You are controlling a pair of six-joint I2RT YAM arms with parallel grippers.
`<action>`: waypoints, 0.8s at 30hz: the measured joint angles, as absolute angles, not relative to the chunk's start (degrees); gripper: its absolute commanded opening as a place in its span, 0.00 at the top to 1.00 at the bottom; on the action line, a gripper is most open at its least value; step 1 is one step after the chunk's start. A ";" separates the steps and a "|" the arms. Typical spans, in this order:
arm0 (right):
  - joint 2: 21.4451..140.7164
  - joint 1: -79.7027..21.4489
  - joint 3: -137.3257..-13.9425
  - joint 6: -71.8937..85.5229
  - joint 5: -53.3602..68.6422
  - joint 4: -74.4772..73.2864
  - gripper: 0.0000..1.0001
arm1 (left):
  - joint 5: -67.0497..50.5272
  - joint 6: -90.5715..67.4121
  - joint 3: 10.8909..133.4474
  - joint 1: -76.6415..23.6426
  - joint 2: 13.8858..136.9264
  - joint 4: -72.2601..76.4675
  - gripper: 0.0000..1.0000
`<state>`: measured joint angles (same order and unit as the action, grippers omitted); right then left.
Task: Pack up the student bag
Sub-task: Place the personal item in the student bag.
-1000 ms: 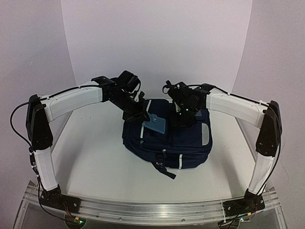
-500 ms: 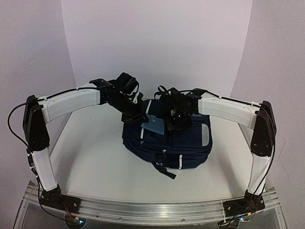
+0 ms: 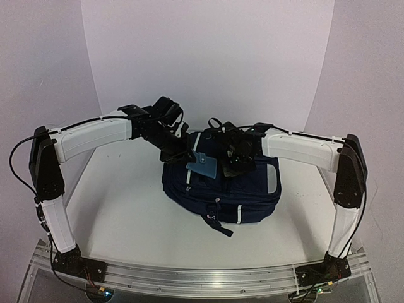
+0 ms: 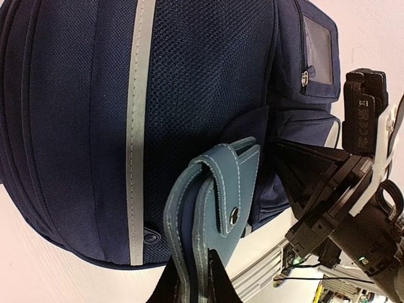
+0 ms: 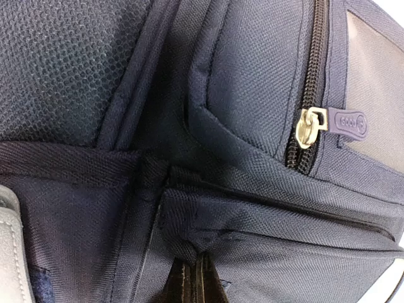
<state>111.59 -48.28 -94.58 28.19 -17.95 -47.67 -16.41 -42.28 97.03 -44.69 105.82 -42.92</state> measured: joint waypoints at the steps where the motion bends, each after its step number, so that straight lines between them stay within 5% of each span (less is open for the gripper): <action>1: 111.61 -48.20 -94.91 28.10 -17.70 -47.98 1.00 | -16.40 -42.28 97.03 -44.69 105.81 -42.93 1.00; 24: 107.96 -41.99 -97.39 27.43 1.62 -51.09 1.00 | -20.72 -38.83 92.33 -45.35 104.14 -31.06 1.00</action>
<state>107.96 -41.99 -97.39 27.43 1.62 -51.09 -20.72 -38.83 92.33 -45.35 104.14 -31.06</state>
